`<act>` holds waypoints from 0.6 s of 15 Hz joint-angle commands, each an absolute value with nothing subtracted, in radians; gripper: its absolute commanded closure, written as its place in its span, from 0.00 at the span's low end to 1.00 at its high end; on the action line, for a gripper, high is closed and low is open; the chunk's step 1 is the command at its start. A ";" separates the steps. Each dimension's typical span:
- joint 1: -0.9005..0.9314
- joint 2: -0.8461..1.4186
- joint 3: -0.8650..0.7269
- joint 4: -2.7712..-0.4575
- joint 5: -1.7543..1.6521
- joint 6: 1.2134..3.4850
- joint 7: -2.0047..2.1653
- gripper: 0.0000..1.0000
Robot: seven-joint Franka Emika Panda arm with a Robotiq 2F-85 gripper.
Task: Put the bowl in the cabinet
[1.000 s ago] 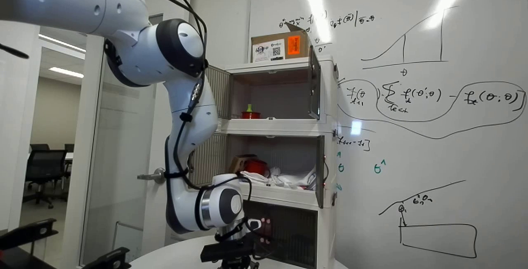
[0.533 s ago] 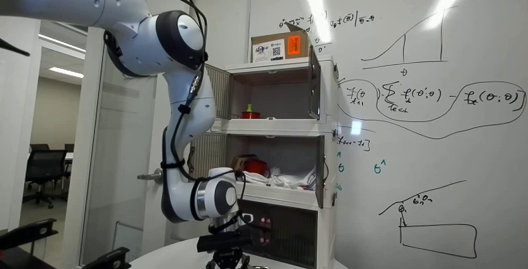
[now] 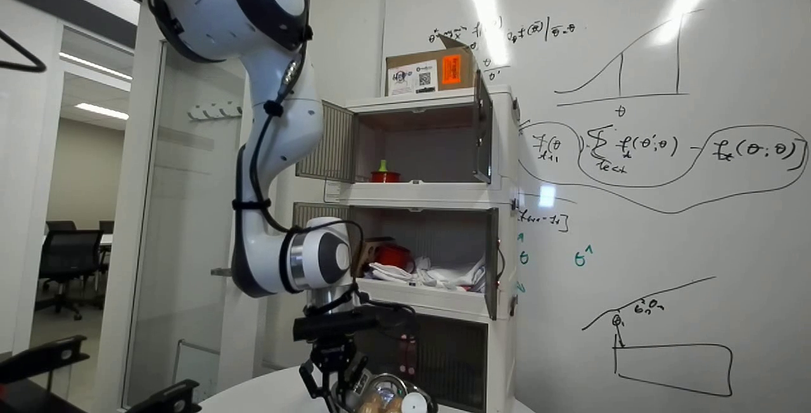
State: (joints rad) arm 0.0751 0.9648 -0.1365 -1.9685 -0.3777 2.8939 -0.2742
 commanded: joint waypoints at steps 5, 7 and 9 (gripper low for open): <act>0.292 0.610 -0.374 -2.283 -0.593 2.960 -0.215 0.98; 0.369 0.516 -0.465 -2.320 -0.686 2.951 -0.175 0.98; 0.428 0.420 -0.541 -2.345 -0.744 2.940 -0.167 0.98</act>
